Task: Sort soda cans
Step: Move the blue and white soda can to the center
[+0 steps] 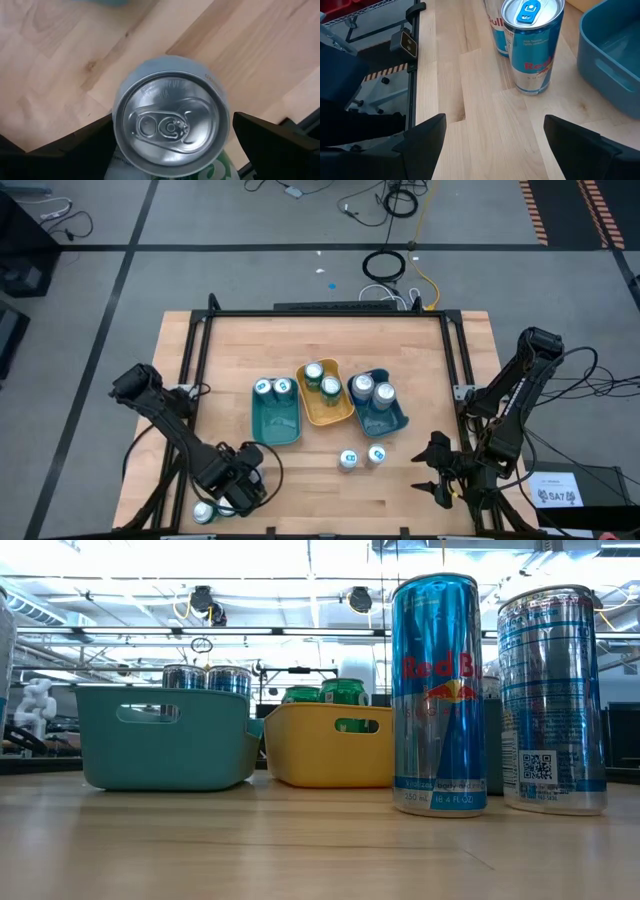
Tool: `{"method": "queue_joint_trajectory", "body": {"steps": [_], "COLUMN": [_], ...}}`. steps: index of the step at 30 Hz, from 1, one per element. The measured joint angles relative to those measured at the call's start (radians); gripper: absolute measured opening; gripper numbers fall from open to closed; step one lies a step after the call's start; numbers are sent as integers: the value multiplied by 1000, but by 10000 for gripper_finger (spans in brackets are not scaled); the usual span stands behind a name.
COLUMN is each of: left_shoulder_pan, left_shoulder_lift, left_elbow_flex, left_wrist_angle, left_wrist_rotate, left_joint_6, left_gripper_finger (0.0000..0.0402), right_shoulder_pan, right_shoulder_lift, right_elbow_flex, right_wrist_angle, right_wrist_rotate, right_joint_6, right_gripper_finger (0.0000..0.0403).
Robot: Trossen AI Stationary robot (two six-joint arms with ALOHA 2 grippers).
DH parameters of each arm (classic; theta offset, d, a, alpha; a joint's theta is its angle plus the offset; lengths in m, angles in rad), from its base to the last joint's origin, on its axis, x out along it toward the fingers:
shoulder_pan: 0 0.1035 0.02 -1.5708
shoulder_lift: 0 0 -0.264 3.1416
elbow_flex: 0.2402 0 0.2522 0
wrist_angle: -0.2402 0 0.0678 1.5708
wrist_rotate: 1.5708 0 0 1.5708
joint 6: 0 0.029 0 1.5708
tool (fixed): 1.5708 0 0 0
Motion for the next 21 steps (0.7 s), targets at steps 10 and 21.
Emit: {"method": "queue_joint_trajectory", "body": {"steps": [10,21], "left_shoulder_pan": [20,130], "left_shoulder_lift": [15,14], "left_elbow_flex": [0,1], "left_wrist_angle": [11,163], "left_wrist_rotate": [20,51], "left_joint_6": [24,95], "left_gripper_finger": [314,301], "right_shoulder_pan": [0,0], "right_shoulder_lift": [0,0], "right_elbow_flex": [0,0], "right_wrist_angle": [7,7], "right_wrist_rotate": [0,0], "right_joint_6": [0,0], "right_gripper_finger": [327,327]}}
